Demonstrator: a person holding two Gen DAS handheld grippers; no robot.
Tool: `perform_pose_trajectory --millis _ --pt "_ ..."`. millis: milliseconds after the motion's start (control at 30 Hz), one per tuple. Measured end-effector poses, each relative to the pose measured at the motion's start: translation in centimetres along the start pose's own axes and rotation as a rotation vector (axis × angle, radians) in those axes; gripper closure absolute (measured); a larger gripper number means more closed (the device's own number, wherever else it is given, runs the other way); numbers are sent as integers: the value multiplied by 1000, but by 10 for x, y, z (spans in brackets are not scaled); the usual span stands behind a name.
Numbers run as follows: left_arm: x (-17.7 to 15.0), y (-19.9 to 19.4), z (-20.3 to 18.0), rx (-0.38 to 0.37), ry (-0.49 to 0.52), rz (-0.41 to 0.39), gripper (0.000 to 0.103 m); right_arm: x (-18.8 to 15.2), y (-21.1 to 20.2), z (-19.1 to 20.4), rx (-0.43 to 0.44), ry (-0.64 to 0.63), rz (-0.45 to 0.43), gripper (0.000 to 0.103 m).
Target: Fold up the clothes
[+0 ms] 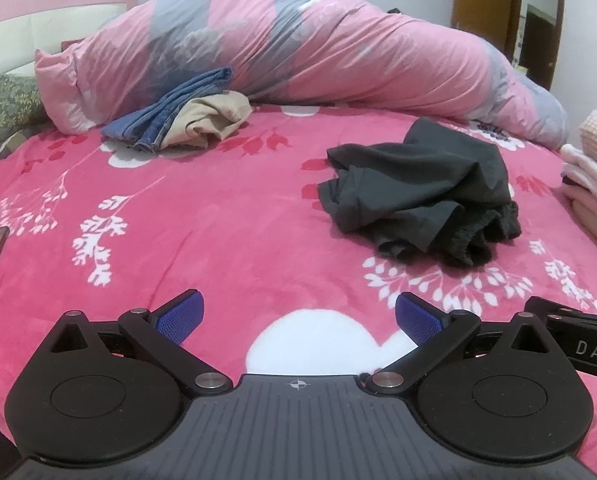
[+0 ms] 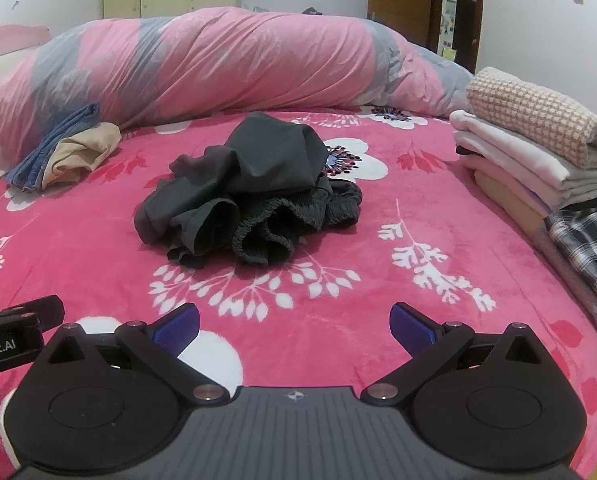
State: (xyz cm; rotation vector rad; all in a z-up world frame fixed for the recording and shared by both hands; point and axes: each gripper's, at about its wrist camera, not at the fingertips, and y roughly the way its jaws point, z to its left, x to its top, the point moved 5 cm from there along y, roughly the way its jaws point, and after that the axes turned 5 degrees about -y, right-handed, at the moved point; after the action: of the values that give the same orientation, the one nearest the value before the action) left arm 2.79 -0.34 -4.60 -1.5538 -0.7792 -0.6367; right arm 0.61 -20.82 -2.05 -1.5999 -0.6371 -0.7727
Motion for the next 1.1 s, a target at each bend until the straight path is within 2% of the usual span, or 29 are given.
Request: perform_pose_trajectory --millis 333,1100 --pt "-1 3 7 -6 -30 22 0 3 0 4 5 -7 -2 0" --pt "-3 6 4 -10 -3 23 0 2 4 4 9 -3 3 0"
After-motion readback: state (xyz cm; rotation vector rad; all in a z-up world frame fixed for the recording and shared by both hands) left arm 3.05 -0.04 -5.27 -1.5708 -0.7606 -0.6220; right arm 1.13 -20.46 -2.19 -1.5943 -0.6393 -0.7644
